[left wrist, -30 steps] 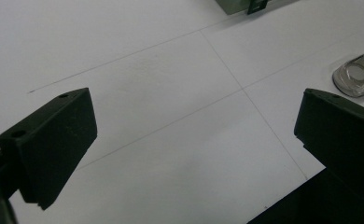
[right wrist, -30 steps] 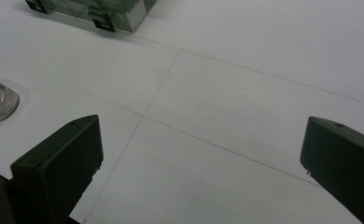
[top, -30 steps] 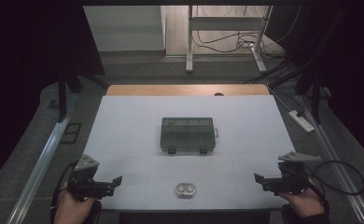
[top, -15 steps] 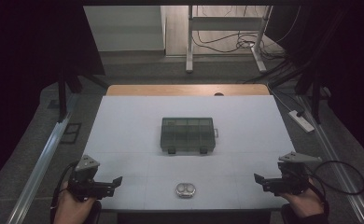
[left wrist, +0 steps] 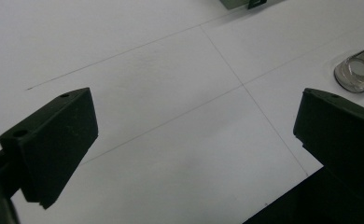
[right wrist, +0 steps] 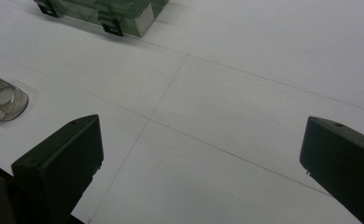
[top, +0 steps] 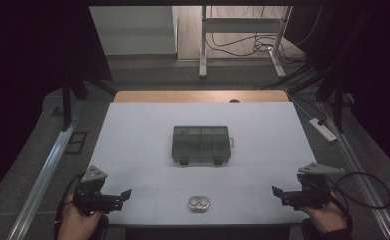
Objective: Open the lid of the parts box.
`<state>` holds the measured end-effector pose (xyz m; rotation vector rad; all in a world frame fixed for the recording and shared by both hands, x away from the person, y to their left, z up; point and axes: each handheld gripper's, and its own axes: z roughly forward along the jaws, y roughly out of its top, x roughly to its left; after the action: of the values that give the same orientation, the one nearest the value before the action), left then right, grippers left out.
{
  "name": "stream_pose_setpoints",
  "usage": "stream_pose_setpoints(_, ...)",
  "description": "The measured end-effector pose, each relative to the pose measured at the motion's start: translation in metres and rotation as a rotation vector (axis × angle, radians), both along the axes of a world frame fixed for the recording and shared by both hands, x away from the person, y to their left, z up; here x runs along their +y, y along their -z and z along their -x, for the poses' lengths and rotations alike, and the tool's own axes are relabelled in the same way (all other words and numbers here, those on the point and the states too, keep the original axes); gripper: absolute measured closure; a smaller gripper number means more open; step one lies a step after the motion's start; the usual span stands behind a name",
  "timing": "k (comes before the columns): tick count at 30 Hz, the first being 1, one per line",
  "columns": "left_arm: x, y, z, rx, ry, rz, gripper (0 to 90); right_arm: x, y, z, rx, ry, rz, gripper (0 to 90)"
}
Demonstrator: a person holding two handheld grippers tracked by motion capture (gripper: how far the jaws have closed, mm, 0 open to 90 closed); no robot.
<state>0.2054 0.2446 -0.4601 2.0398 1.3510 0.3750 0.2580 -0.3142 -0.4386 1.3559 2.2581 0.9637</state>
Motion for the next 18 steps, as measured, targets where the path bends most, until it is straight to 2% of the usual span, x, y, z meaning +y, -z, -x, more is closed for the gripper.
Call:
stream_pose_setpoints(8, 0.001, 0.0, -0.003, 0.019, 0.013, 0.009, 0.0, 0.001, 0.0, -0.001, 0.005, -0.03, -0.003, 0.0)
stream_pose_setpoints(11, 0.001, 0.0, -0.005, 0.012, 0.015, 0.015, 0.0, 0.002, -0.001, -0.002, -0.011, -0.045, 0.013, 0.0)
stream_pose_setpoints(18, -0.001, 0.0, -0.01, -0.004, 0.027, 0.015, 0.0, 0.005, -0.003, -0.007, -0.006, -0.079, -0.004, 0.0)
